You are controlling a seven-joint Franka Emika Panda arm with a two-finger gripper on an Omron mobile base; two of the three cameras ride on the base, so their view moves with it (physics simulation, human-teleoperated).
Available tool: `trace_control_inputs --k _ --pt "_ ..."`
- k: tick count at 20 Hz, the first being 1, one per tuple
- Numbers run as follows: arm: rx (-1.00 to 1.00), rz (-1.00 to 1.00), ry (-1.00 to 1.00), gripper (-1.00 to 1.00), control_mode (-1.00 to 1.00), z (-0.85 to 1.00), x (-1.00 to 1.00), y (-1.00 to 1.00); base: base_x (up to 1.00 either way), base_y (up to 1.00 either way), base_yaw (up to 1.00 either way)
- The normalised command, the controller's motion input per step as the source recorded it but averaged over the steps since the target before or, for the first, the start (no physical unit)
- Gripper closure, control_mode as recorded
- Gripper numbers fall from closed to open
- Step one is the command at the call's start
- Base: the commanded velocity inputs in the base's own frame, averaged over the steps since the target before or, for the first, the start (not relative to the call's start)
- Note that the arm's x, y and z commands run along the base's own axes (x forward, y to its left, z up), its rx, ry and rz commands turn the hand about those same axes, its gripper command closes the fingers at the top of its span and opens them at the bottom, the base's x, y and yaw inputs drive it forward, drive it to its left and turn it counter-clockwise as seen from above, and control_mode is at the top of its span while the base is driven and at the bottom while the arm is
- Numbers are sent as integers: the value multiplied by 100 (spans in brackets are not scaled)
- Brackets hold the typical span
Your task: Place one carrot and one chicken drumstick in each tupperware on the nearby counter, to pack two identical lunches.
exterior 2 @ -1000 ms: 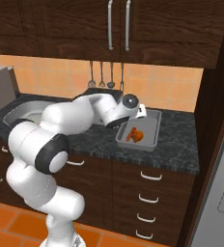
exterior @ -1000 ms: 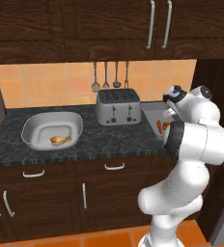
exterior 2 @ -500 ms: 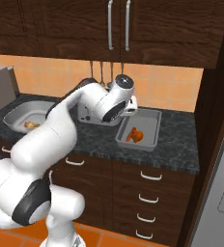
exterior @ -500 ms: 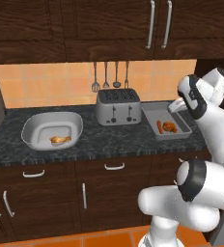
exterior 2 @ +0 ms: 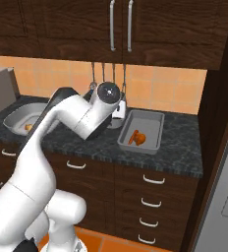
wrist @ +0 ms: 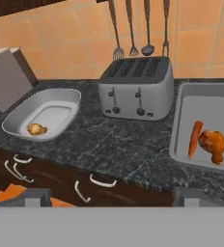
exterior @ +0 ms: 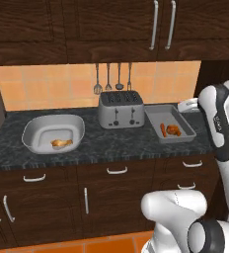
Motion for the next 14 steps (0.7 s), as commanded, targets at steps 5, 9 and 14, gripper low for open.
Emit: trace_control_inputs --k 5,9,14 --pt "0 -2 12 -100 -100 82 -79 38 0 0 0" --pt "0 0 25 -100 -100 25 -100 42 0 0 0" --pt "-12 -1 4 -100 -100 14 -79 34 0 0 0"
